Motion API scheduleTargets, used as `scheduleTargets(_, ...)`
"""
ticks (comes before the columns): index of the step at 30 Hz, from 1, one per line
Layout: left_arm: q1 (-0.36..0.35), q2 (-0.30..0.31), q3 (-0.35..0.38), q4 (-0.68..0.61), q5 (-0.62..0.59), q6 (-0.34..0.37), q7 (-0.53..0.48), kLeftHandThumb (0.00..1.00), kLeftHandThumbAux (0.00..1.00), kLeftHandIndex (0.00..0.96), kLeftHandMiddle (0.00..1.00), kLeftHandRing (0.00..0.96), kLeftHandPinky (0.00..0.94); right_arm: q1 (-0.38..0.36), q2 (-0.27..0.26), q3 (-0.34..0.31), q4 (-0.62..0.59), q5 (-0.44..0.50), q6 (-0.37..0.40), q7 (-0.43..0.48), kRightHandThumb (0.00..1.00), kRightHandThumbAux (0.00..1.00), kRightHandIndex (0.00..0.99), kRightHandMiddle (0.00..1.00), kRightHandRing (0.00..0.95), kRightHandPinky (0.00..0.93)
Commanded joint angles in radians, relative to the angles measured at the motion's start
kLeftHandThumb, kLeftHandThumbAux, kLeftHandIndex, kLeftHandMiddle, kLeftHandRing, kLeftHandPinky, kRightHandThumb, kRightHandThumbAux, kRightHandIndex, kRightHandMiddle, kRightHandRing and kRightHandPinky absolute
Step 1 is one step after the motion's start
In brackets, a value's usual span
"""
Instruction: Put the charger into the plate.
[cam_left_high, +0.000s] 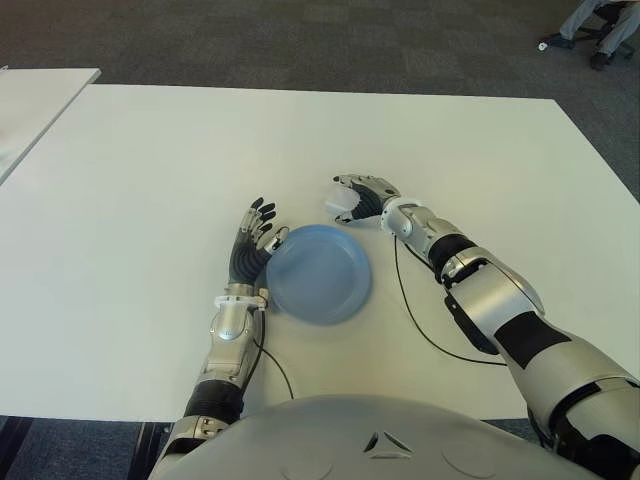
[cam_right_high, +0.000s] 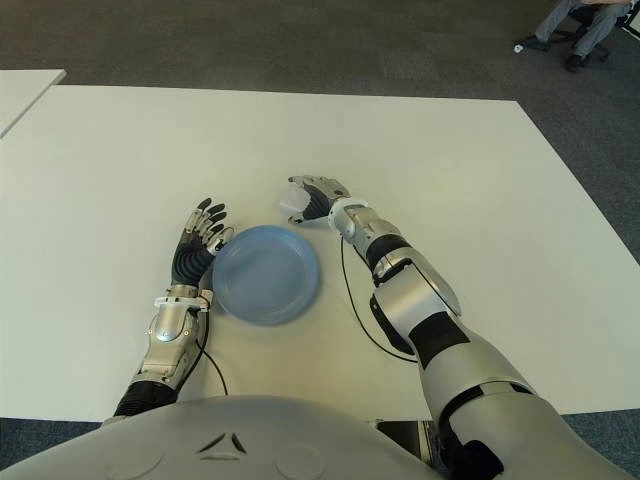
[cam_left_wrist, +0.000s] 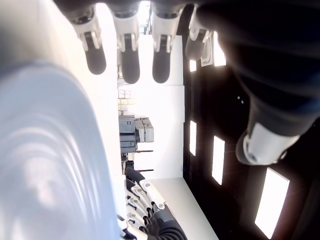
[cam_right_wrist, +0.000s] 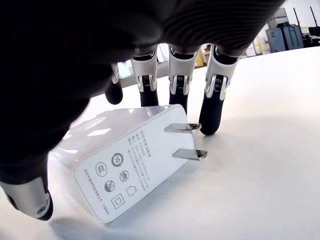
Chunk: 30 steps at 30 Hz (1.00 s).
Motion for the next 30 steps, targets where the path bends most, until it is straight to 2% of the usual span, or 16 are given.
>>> scheduleTargets(1, 0.031, 0.016, 0.009, 0.035, -0.011, 0.026, -0.021, 0.0, 0.586, 0.053, 0.185, 0.173, 0.163, 0.024, -0.019, 0.003, 0.022, -0.004, 0.025, 0.013, 0.356, 0.617, 0.043, 0.157, 0.21, 0.276)
scheduleTargets(19, 0.031, 0.025, 0.012, 0.038, -0.018, 0.027, -0.035, 0.0, 0.588, 0.071, 0.211, 0.192, 0.173, 0.031, -0.017, -0.011, 0.022, 0.006, 0.038, 0.013, 0.358, 0.594, 0.042, 0.148, 0.194, 0.261)
scheduleTargets(30, 0.035, 0.026, 0.013, 0.036, -0.015, 0.015, -0.028, 0.0, 0.597, 0.071, 0.219, 0.202, 0.188, 0.028, -0.016, -0.01, 0.021, 0.003, 0.059, 0.004, 0.406, 0.538, 0.033, 0.144, 0.194, 0.263)
